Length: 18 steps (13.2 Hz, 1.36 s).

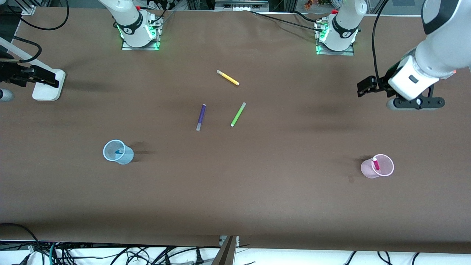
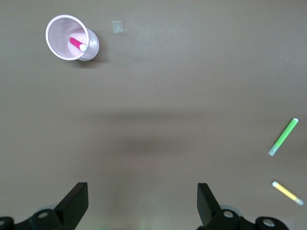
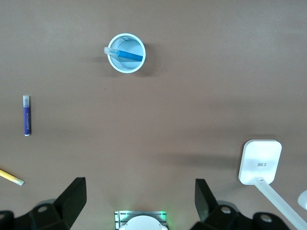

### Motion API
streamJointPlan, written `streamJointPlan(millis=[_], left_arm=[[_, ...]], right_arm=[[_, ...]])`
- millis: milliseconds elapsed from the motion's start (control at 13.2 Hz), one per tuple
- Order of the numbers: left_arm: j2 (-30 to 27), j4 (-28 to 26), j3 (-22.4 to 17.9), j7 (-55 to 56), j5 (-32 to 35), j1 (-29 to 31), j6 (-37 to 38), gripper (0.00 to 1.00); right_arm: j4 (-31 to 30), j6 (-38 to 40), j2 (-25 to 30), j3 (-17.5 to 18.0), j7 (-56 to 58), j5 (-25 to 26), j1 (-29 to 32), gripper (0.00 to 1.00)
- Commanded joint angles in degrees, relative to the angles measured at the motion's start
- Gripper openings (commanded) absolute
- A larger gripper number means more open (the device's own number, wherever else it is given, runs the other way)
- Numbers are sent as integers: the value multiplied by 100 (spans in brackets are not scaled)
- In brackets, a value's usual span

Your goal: Place pink and blue markers in matching cups

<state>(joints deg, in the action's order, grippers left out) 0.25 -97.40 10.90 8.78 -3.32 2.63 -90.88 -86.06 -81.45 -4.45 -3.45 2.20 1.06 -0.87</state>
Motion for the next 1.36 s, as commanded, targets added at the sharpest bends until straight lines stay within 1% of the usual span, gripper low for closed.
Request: streamJointPlan(millis=[0, 151, 227, 303, 1287], left_arm=[[-122, 123, -615, -691, 147, -456, -79, 100], [89, 545, -633, -720, 156, -465, 218, 100], [133, 608, -633, -729, 217, -456, 298, 100], [151, 591, -607, -772, 287, -378, 290, 100], [256, 565, -633, -737, 296, -272, 273, 100]], right_arm=[[142, 50, -47, 55, 18, 61, 35, 100], [142, 50, -47, 55, 18, 61, 35, 100], [142, 50, -47, 55, 18, 61, 35, 100], [142, 50, -47, 55, 18, 61, 35, 100], [142, 59, -47, 55, 26, 53, 43, 100]])
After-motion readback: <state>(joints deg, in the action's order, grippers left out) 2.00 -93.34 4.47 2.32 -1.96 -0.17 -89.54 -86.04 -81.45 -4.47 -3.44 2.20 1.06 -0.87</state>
